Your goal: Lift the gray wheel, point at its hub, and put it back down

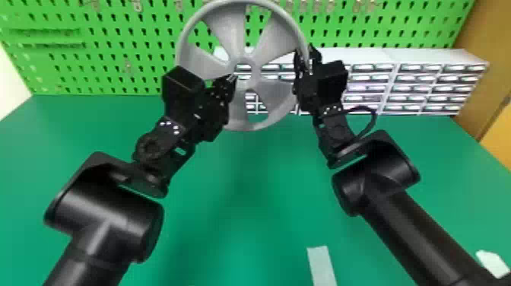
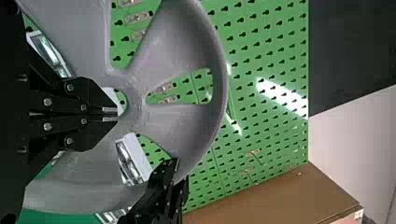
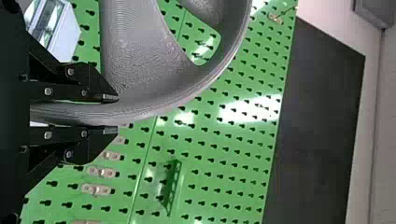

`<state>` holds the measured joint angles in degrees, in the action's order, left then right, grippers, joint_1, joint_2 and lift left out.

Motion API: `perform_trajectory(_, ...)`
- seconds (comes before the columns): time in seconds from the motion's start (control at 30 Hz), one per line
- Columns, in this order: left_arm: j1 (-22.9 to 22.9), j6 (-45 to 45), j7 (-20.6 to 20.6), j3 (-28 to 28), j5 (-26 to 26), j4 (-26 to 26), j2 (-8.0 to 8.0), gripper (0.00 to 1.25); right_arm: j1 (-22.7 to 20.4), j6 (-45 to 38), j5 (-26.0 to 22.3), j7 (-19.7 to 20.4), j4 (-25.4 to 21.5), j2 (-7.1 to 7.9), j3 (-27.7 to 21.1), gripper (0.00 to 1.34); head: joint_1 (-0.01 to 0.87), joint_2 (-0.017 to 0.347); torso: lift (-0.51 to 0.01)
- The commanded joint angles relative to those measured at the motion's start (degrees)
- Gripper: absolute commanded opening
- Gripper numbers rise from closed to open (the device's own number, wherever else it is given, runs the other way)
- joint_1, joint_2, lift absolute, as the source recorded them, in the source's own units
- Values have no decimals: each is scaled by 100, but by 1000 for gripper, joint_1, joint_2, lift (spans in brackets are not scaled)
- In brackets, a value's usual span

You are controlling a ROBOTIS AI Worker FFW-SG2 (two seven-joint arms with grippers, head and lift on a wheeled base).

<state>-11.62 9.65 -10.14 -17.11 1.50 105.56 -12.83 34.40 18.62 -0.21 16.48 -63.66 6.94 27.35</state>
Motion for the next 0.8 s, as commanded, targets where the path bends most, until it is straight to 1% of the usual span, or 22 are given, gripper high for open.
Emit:
perform_trajectory(0.0,204,54,3,225,-167,281,-9,25,-83,-605,-217,-84,-288,36,-186,38,692,48,-88)
perform_trajectory(0.07,248,54,3,322,-229,333,0,25,-126,-851,-234,-92,-402,18,-292,38,692,48,-88)
perform_trajectory(0.2,309,90,38,542,-238,360,17,25,-153,-1238,-445,-101,-507,18,-344,38,692,48,-88)
perform_trajectory(0.27,327,125,38,665,-194,360,17,25,-162,-1580,-586,-101,-586,27,-353,38,692,48,-88)
perform_trajectory(0.37,371,133,56,876,-185,360,17,25,-188,-2046,-656,-110,-709,9,-371,38,692,48,-88)
perform_trajectory(0.47,406,133,91,1078,-185,360,53,25,-214,-2600,-718,-136,-903,1,-380,40,692,48,-88)
perform_trajectory(0.6,432,133,108,1315,-185,351,96,25,-276,-3259,-779,-136,-1140,18,-397,40,692,48,-88)
perform_trajectory(0.7,441,133,205,1429,-185,351,114,25,-337,-3637,-1025,-180,-1246,44,-415,40,692,48,-88)
perform_trajectory(0.77,450,125,258,1500,-185,351,114,25,-381,-3848,-1061,-242,-1298,53,-432,40,692,48,-88)
